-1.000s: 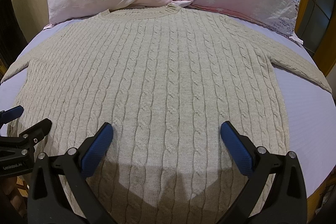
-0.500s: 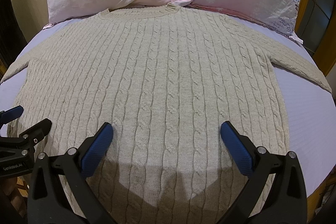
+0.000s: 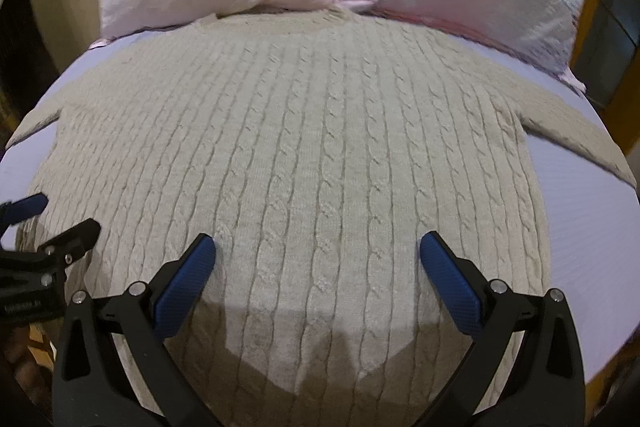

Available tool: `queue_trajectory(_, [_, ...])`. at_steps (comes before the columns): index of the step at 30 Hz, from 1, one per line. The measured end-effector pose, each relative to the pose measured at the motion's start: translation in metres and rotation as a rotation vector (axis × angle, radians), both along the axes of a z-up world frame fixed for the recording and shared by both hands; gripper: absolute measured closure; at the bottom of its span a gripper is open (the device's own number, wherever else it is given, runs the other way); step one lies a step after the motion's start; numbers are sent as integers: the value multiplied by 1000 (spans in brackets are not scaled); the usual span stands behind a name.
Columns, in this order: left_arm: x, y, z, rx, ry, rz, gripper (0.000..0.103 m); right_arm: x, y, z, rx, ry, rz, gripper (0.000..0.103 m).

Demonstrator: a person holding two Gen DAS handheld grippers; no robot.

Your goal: Fold small clothes

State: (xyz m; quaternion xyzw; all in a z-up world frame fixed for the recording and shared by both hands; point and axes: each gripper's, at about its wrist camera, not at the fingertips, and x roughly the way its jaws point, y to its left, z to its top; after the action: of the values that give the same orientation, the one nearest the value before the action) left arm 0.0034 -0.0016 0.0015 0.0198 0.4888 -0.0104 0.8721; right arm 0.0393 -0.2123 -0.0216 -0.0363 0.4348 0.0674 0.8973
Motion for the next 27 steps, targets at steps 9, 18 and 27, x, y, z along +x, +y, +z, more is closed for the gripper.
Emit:
queue_trajectory(9, [-4,8,2,-42,-87,-33,1,21,-206,49,363,-98,-433,11])
queue_trajectory(18, [2,53,39,-144,-391,-20,1,25,-437,33,660,-78,-1041,51])
queue_trajectory(27, [20,133,40,-284,-412,198,1,29,-473,2,736,-110,-1088,96])
